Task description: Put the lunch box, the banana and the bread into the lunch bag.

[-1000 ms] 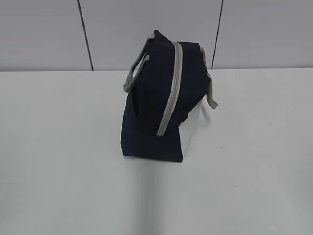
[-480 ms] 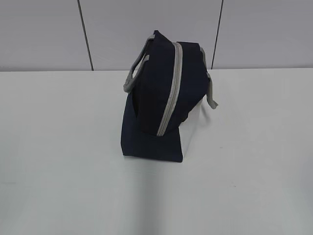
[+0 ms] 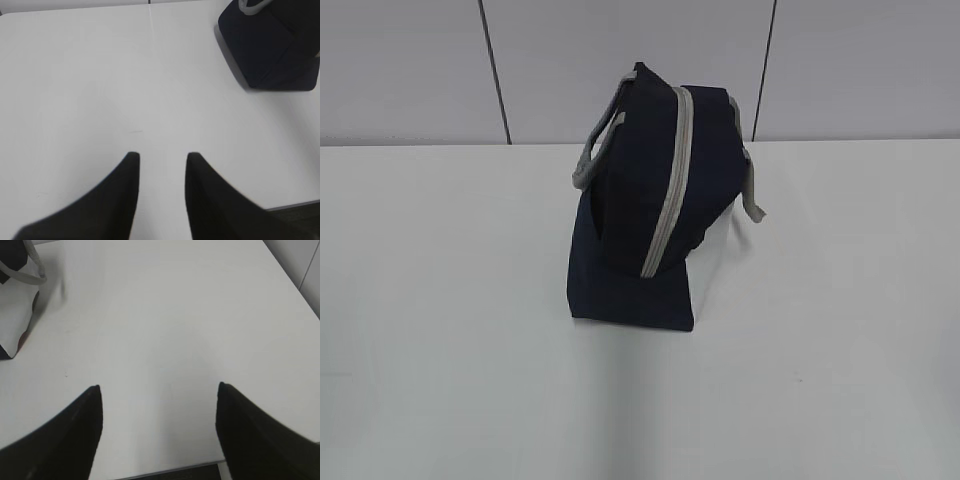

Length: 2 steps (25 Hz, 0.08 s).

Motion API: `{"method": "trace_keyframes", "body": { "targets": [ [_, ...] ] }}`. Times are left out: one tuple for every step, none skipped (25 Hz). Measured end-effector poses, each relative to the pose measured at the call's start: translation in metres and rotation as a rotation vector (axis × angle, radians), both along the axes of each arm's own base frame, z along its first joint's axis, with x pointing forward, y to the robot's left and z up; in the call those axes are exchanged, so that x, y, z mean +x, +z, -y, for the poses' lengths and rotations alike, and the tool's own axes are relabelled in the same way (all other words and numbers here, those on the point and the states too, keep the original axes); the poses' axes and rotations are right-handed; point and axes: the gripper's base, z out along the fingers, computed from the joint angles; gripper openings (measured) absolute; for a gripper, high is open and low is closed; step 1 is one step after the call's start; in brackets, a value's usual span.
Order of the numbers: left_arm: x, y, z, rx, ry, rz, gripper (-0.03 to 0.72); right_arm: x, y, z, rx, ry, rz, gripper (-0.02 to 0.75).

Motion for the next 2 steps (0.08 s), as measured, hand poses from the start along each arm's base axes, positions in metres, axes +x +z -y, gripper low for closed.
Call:
{"method": "trace_keyframes", "body": {
  "targets": [
    [0.0,0.0,0.0,0.0,0.0,0.0,0.238,0.0,0.0,0.0,0.0,0.0,0.0,0.523],
    [0.0,0.0,0.0,0.0,0.0,0.0,0.237,0.0,0.0,0.0,0.0,0.0,0.0,0.523]
  ]
}}
